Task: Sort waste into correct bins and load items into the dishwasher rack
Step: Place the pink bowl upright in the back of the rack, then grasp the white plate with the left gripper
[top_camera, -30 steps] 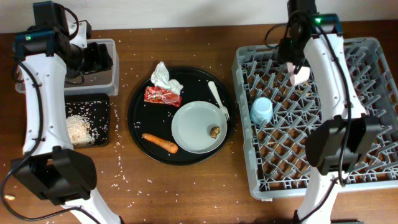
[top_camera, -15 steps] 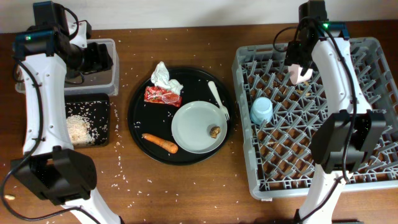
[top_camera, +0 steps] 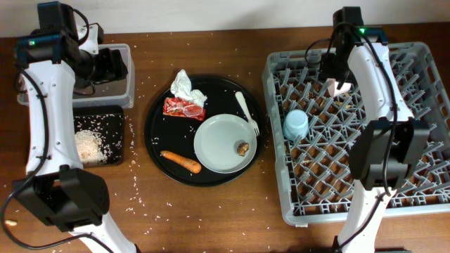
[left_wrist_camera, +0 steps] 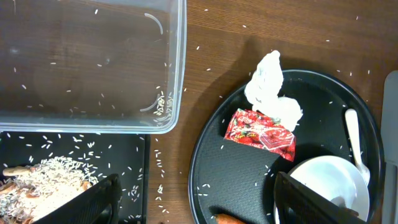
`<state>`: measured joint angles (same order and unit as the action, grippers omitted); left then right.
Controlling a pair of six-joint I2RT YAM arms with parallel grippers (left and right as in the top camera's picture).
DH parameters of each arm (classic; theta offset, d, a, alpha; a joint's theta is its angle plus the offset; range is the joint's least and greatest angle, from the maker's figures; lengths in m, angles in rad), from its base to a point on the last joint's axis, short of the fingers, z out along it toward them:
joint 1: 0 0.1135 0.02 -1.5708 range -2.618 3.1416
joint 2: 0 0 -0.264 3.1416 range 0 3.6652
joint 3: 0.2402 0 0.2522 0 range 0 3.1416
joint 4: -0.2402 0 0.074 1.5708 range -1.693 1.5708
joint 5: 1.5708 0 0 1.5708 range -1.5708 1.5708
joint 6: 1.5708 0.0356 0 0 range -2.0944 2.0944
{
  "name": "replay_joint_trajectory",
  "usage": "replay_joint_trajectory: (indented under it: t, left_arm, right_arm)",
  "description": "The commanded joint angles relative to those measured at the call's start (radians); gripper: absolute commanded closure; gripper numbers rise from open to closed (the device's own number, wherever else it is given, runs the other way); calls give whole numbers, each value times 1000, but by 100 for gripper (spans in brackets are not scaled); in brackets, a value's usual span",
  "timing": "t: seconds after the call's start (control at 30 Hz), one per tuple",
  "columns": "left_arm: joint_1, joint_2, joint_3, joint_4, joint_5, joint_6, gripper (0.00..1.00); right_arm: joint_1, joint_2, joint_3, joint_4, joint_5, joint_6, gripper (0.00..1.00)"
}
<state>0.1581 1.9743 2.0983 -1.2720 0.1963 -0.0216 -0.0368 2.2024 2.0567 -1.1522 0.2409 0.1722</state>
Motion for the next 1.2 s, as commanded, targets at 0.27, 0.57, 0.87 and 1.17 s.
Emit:
replay_joint_trajectory:
  t: [0.27, 0.57, 0.87, 1.17]
  left_arm:
    - [-1, -5, 12, -1, 14, 19, 22]
    - [-8, -56, 18, -31, 36, 103, 23]
    - [-115, -86, 16, -174, 119, 200, 23]
    - [-418, -85, -274, -44, 111, 267, 23]
  right_arm:
    - [48, -72, 303, -240, -51, -27, 3]
    - [295, -181, 470, -480, -133, 39, 4]
    - [312, -323, 470, -547, -242, 98, 7]
    - [311, -330, 462, -546, -203, 95, 6]
